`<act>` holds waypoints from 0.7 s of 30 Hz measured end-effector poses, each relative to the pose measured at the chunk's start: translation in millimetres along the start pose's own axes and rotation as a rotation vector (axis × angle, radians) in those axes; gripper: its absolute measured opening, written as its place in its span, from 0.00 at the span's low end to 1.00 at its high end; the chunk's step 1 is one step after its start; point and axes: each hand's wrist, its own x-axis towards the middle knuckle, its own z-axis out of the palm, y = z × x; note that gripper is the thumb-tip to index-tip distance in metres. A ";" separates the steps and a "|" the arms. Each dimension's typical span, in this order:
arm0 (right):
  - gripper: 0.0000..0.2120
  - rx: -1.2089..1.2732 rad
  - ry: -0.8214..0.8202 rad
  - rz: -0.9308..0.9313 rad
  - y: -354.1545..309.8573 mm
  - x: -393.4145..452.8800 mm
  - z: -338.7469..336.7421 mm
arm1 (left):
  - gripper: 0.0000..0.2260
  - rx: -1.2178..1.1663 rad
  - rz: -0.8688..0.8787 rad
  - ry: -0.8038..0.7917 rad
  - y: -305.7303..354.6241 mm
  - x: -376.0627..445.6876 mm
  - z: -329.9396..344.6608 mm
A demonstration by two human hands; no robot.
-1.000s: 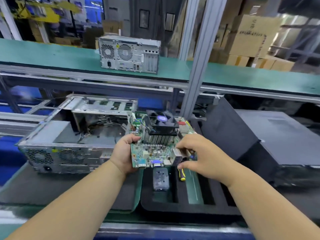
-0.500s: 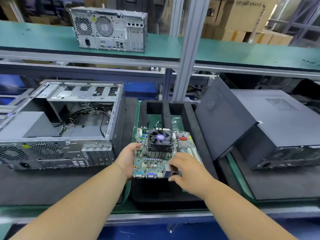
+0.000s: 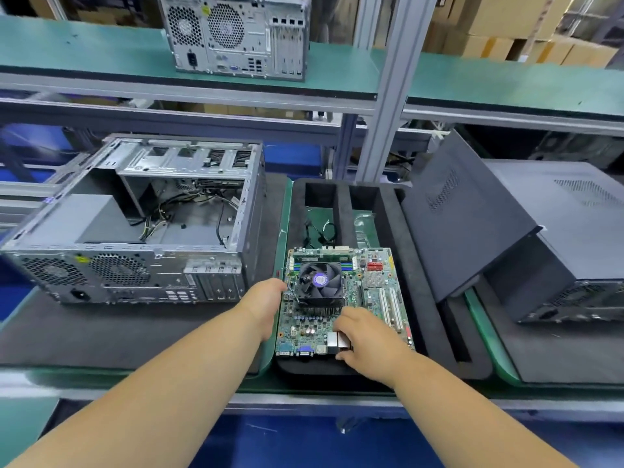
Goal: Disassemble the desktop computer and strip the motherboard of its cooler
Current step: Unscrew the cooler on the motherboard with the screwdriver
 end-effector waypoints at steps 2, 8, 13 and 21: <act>0.19 0.000 -0.051 0.002 0.0 3.8 -6.6 | 0.26 0.049 -0.028 0.002 8.4 -6.2 -5.4; 0.13 0.096 0.008 0.113 -20.6 21.9 -53.7 | 0.21 0.097 0.056 -0.125 54.5 -52.3 -27.5; 0.16 0.345 0.301 0.260 -55.3 70.1 -98.0 | 0.10 0.113 0.351 -0.231 109.9 -82.1 -72.7; 0.07 0.627 0.330 0.393 -116.3 188.1 -126.9 | 0.11 0.305 0.656 -0.021 170.9 -59.4 -180.0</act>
